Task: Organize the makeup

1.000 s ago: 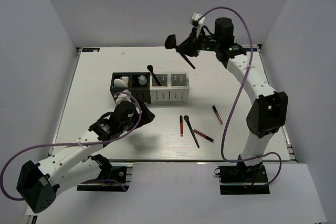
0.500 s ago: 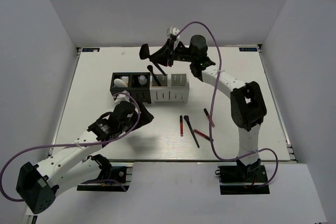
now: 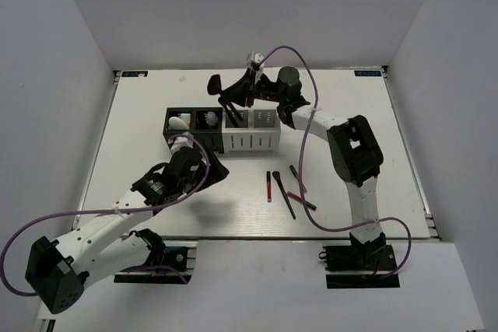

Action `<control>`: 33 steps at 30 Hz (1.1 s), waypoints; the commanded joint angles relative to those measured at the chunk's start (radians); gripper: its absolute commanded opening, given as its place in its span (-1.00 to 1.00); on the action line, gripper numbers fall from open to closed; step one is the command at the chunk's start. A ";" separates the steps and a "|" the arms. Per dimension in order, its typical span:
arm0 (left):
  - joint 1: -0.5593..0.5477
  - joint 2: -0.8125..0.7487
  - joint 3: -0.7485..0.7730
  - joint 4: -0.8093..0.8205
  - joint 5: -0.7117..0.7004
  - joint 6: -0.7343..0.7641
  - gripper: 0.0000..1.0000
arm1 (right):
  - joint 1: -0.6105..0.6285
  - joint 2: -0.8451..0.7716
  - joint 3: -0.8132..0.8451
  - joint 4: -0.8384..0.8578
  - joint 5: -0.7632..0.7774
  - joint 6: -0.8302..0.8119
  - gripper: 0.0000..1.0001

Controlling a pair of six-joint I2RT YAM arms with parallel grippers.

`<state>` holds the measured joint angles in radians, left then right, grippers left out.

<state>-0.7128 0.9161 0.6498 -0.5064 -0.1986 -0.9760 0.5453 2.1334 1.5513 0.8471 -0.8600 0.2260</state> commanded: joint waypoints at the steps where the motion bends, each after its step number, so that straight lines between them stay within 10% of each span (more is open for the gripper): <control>1: -0.013 0.012 0.037 -0.004 0.001 -0.006 0.96 | 0.002 -0.001 -0.031 0.095 0.012 -0.007 -1.00; 10: -0.013 0.062 0.053 0.032 0.010 0.007 0.96 | -0.004 -0.067 -0.166 0.129 -0.014 -0.039 -0.10; 18: -0.013 0.156 0.103 0.081 0.037 0.045 0.96 | -0.022 -0.174 -0.215 0.103 -0.020 -0.082 0.00; 26: -0.022 0.282 0.211 0.146 0.085 0.105 0.74 | -0.062 -0.391 -0.267 -0.135 0.053 -0.218 -0.15; 30: -0.053 0.380 0.284 0.178 0.131 0.123 0.31 | -0.099 -0.473 -0.224 -0.547 0.240 -0.333 -0.85; 33: -0.083 0.490 0.371 0.169 0.159 0.123 -0.05 | -0.149 -0.510 -0.215 -0.834 0.204 -0.404 -1.00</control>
<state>-0.7647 1.3479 0.9424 -0.3580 -0.0898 -0.8749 0.4450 1.6508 1.3132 0.3691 -0.7071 -0.0727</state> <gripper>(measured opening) 0.505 0.019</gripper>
